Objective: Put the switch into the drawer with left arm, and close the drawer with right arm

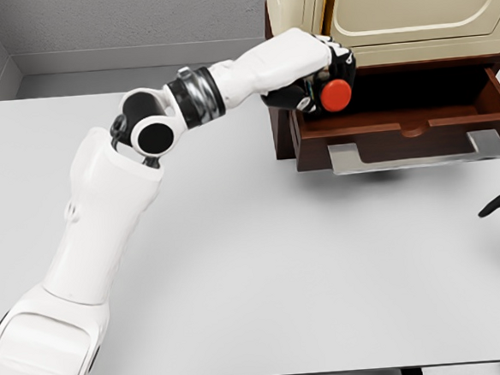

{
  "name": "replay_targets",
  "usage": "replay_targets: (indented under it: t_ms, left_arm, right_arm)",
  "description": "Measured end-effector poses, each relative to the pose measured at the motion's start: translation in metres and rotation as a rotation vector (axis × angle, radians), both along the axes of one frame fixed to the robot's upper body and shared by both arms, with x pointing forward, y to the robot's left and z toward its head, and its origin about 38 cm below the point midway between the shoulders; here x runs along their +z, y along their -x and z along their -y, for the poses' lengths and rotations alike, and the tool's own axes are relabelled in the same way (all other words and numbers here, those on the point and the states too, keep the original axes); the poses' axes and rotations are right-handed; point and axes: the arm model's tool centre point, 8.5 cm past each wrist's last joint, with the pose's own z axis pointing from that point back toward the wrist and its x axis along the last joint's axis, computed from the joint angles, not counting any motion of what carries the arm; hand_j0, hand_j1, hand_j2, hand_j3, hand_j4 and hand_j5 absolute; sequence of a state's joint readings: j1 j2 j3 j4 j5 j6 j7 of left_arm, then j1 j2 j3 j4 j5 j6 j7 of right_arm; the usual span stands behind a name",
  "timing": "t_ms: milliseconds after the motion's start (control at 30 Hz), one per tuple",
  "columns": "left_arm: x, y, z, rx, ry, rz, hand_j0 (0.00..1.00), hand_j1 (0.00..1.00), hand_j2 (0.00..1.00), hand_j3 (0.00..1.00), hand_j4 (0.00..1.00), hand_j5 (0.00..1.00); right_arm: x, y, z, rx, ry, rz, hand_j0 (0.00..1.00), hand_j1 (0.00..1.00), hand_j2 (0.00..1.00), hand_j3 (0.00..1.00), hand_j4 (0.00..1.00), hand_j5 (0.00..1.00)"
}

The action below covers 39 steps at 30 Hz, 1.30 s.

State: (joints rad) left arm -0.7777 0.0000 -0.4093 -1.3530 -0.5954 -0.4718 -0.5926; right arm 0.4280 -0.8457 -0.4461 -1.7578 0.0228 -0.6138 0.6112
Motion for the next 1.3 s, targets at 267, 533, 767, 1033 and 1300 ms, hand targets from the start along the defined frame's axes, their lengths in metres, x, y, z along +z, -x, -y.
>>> replay_targets:
  t_ms: [267, 533, 767, 1033, 1300]
  left_arm:
    - [0.007, -0.002, 0.004, -0.001, -0.022, 0.023, 0.30, 0.30, 0.30, 0.30, 0.30, 0.30]
    - [0.011, -0.002, 0.004, 0.000, -0.026, 0.034, 0.57, 0.57, 0.57, 0.57, 0.57, 0.57]
    - [0.011, -0.002, 0.005, 0.000, -0.027, 0.034, 0.62, 0.62, 0.62, 0.62, 0.62, 0.62]
    - [0.010, -0.002, 0.005, -0.001, -0.029, 0.035, 0.63, 0.63, 0.63, 0.63, 0.63, 0.63]
    - [0.010, -0.002, 0.006, -0.003, -0.031, 0.035, 0.67, 0.67, 0.67, 0.67, 0.67, 0.67]
  right_arm:
    - [0.000, 0.000, 0.000, 0.000, 0.000, 0.000, 0.61, 0.61, 0.61, 0.61, 0.61, 0.61]
    - [0.000, 0.000, 0.000, 0.000, 0.000, 0.001, 0.61, 0.61, 0.61, 0.61, 0.61, 0.61]
    - [0.007, 0.001, 0.006, -0.017, 0.009, 0.020, 0.60, 0.60, 0.60, 0.60, 0.60, 0.60]
    - [0.009, 0.002, 0.008, -0.023, 0.012, 0.025, 0.61, 0.61, 0.61, 0.61, 0.61, 0.61]
    - [0.007, 0.003, 0.008, -0.023, 0.012, 0.018, 0.61, 0.61, 0.61, 0.61, 0.61, 0.61]
